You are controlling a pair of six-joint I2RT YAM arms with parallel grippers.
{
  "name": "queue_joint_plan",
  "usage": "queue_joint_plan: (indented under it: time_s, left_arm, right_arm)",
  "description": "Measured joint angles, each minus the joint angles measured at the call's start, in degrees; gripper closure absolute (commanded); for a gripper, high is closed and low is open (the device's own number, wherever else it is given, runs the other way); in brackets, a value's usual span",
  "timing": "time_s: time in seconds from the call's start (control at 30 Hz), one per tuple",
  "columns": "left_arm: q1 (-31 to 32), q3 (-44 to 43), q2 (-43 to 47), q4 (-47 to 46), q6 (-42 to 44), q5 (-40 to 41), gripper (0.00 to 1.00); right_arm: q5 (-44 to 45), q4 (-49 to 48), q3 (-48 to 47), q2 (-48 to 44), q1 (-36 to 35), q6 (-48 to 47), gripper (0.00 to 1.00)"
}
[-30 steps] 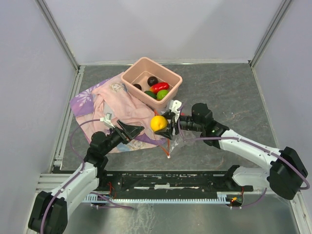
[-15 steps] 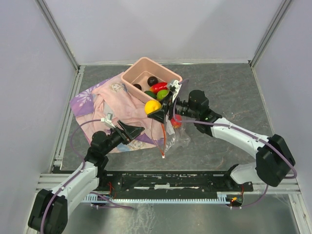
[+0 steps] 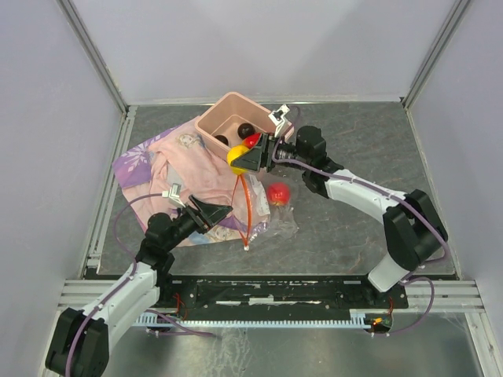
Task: Open the zip-top bag and remove the fake food
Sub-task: Place the fake fruit in the bin.
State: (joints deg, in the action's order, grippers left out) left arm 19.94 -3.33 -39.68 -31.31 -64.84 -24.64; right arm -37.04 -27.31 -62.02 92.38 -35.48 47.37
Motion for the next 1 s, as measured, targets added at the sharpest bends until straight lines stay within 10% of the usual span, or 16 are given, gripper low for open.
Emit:
queue_joint_plan:
  time_s: [0.37, 0.73, 1.0]
  left_arm:
    - [0.00, 0.07, 0.55, 0.20, 0.00, 0.00, 0.47]
    - [0.00, -2.56, -0.15, 11.43, 5.38, 1.92, 0.44]
    - [0.00, -7.02, -7.23, 12.66, 9.55, 2.23, 0.82]
  right_arm:
    - [-4.74, -8.66, -3.78, 7.23, 0.94, 16.17, 0.68]
    - [-6.62, -17.97, -4.70, 11.82, 1.11, 27.02, 0.69]
    - [-6.84, -20.68, -3.69, 11.82, 1.11, 27.85, 0.69]
